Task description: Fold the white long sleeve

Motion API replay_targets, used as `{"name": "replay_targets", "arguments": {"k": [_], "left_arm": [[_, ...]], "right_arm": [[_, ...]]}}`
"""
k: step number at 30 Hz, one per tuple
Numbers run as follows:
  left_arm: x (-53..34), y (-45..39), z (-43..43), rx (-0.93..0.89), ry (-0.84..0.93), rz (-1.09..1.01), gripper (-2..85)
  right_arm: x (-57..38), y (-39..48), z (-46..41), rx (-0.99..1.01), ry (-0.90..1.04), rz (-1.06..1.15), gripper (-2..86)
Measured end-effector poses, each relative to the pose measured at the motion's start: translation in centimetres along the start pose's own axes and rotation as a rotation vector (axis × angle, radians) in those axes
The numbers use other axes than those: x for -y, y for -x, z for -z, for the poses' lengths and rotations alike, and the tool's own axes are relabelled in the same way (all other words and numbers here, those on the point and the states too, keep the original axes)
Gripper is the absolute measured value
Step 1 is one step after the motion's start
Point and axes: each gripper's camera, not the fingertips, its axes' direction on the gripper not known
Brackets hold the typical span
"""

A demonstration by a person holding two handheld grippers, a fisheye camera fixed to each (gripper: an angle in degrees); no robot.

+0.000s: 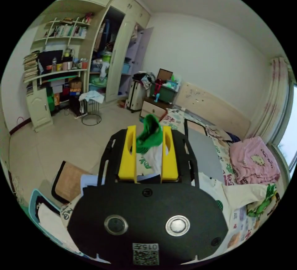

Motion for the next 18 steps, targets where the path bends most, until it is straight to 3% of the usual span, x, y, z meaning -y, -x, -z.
{"name": "replay_targets", "arguments": {"k": [4,10,16,18], "left_arm": [[-5.7,1.2,4.0,-0.009,-0.031,-0.081,11.6],[-13.3,0.1,8.0,-0.195,0.177,-0.190,10.3],[-21.4,-7.6,10.0,-0.742,0.504,-0.477,9.8],[-28.0,-10.5,9.1,-0.927,0.755,-0.551,9.7]], "right_arm": [[-5.3,1.0,-1.0,0.049,0.121,0.098,8.7],[-14.4,0.1,-5.5,0.162,0.410,-0.023,7.9],[-19.5,1.4,-6.7,0.280,0.591,-0.064,10.4],[-20.7,1.5,-6.7,0.284,0.636,-0.070,11.1]]}}
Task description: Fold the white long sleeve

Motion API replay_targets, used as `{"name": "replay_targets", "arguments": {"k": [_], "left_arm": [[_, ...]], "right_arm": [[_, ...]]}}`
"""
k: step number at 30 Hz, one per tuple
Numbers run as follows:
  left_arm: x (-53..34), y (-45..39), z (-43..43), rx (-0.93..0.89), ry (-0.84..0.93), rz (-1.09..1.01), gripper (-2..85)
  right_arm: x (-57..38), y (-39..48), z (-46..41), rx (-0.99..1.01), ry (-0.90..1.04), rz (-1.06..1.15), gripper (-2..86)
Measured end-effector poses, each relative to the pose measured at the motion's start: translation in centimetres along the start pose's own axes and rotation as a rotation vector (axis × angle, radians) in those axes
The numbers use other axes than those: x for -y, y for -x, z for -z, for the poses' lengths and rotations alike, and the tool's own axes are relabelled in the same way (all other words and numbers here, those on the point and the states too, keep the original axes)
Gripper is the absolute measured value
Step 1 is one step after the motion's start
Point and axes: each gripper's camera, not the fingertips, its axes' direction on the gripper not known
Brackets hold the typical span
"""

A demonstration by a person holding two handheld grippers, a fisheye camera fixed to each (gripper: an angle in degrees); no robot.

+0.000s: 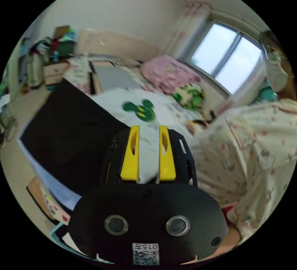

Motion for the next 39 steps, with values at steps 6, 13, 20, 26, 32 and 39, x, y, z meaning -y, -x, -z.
{"name": "replay_targets", "arguments": {"k": [6,13,20,26,32,39], "left_arm": [[-9.9,1.2,-10.9,0.179,0.128,0.432,11.7],[-8.7,0.1,-11.5,0.410,0.003,0.595,11.7],[-4.0,-2.7,-9.9,0.429,0.074,0.564,2.0],[-0.5,-6.7,-5.2,0.471,0.104,0.561,-0.4],[4.3,-9.2,-6.5,0.578,0.226,0.508,-0.4],[11.4,-13.5,-6.2,0.726,0.342,0.307,-0.2]], "right_arm": [[-1.4,-0.8,-1.9,-0.024,0.126,-0.035,12.9],[-0.6,0.0,-5.5,-0.080,0.250,-0.020,11.7],[1.3,2.0,-6.9,-0.106,0.253,0.024,3.6],[0.9,3.4,-6.6,-0.209,0.272,0.030,1.0],[1.6,6.0,-10.2,-0.325,0.337,0.086,0.6],[2.3,10.5,-12.3,-0.411,0.382,0.180,0.6]]}}
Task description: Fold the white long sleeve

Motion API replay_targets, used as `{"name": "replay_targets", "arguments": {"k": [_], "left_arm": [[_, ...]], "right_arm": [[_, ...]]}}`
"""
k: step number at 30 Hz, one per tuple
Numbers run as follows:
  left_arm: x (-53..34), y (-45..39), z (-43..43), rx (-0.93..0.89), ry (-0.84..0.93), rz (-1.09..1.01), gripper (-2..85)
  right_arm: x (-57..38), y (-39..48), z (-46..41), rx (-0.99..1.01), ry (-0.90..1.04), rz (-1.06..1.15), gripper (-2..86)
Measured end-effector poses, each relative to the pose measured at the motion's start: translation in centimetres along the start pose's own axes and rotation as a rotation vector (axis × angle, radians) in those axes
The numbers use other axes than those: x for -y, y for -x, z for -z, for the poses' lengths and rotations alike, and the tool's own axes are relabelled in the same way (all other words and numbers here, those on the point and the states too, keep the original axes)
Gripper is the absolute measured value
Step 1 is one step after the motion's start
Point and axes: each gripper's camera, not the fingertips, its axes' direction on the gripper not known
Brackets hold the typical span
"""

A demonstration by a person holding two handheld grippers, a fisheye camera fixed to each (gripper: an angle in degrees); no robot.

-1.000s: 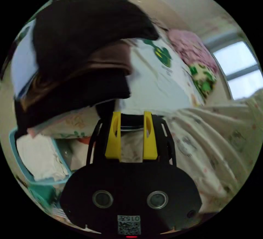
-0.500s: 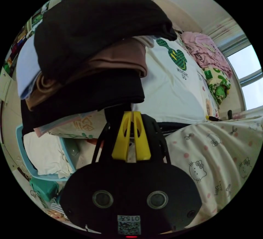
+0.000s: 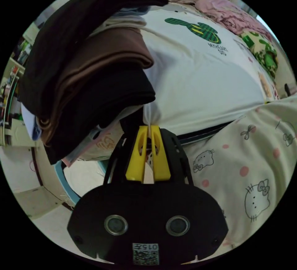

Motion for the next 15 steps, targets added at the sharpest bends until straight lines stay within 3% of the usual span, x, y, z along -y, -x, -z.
{"name": "replay_targets", "arguments": {"k": [5,9,15], "left_arm": [[2.4,-1.9,3.3,0.113,0.020,-0.100,-0.2],[5.0,0.0,6.0,0.065,0.080,-0.091,0.2],[3.7,5.2,11.6,-0.054,-0.027,-0.016,4.4]], "right_arm": [[0.1,5.0,0.9,-0.141,-0.002,0.067,0.7],[-0.7,7.5,2.2,-0.183,-0.026,0.078,1.0],[-4.9,6.0,6.2,0.088,-0.182,-0.113,3.3]]}}
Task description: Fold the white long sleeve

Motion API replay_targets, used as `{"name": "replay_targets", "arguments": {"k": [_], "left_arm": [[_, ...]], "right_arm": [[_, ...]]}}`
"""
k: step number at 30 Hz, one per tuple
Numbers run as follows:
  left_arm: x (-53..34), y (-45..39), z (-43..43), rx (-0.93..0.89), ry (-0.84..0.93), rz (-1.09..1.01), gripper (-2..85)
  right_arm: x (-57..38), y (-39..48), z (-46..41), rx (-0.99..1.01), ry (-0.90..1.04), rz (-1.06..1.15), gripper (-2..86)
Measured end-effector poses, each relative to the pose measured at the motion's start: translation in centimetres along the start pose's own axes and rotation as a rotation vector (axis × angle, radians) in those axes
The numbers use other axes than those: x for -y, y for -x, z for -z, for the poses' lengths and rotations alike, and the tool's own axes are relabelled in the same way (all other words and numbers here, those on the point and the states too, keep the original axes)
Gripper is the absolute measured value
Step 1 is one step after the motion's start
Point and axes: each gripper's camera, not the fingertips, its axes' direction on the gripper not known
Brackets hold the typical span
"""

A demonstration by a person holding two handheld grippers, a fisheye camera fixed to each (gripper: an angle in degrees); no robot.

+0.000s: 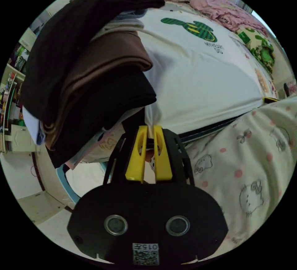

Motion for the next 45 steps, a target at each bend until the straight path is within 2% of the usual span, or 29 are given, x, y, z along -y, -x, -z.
{"name": "replay_targets", "arguments": {"k": [2,5,7,9,11,12,14,15,17,18,20,23,28,36,41,45], "left_arm": [[-0.6,1.1,2.0,0.019,-0.023,-0.002,6.1],[-0.7,3.0,5.6,0.112,-0.027,-0.014,6.6],[-0.3,4.0,8.5,0.065,-0.078,-0.086,6.1],[1.2,3.9,13.3,-0.042,-0.201,-0.257,4.4],[3.2,2.7,17.1,-0.112,-0.329,-0.416,3.5],[5.2,1.9,19.1,-0.160,-0.399,-0.489,3.4],[8.7,0.8,20.8,-0.198,-0.488,-0.528,4.1],[11.0,0.0,21.2,-0.206,-0.545,-0.538,5.0],[14.4,-1.3,20.8,-0.207,-0.609,-0.529,5.5],[16.6,-2.2,20.1,-0.218,-0.633,-0.504,5.7],[19.7,-3.6,18.2,-0.242,-0.642,-0.459,5.8],[23.6,-6.0,14.3,-0.253,-0.561,-0.401,5.8],[26.8,-7.4,8.9,-0.332,-0.315,-0.403,5.7],[29.5,-5.7,11.3,-0.348,-0.327,-0.381,5.6],[31.1,-5.9,12.5,-0.332,-0.327,-0.377,5.7],[32.7,-7.3,13.3,-0.311,-0.337,-0.403,6.0]], "right_arm": [[-2.8,-1.5,1.9,0.120,-0.034,-0.102,5.2],[-6.3,-2.7,4.5,0.132,-0.028,-0.249,5.5],[-8.2,-2.7,7.3,0.078,-0.085,-0.330,5.0],[-9.5,-1.7,11.8,0.060,-0.228,-0.383,3.8],[-10.0,1.9,20.2,0.014,-0.496,-0.398,1.4],[-10.0,3.2,22.5,0.000,-0.570,-0.389,1.0],[-10.9,9.5,32.8,-0.020,-0.888,-0.300,0.1],[-11.5,11.2,35.5,-0.011,-0.976,-0.270,0.0],[-15.7,17.4,45.1,0.148,-1.333,-0.133,-0.3],[-17.3,18.7,47.2,0.216,-1.427,-0.088,-0.3],[-23.8,23.7,53.1,0.401,-1.775,0.111,-0.4],[-31.1,29.5,57.0,0.417,-2.098,0.227,-0.5],[-37.7,33.9,61.2,0.563,-2.200,0.385,-0.5],[-40.8,35.5,60.3,0.684,-2.334,0.408,-0.5],[-38.3,34.3,58.4,0.783,-2.377,0.393,-0.5],[-35.4,33.3,56.6,0.761,-2.383,0.427,-0.4]]}}
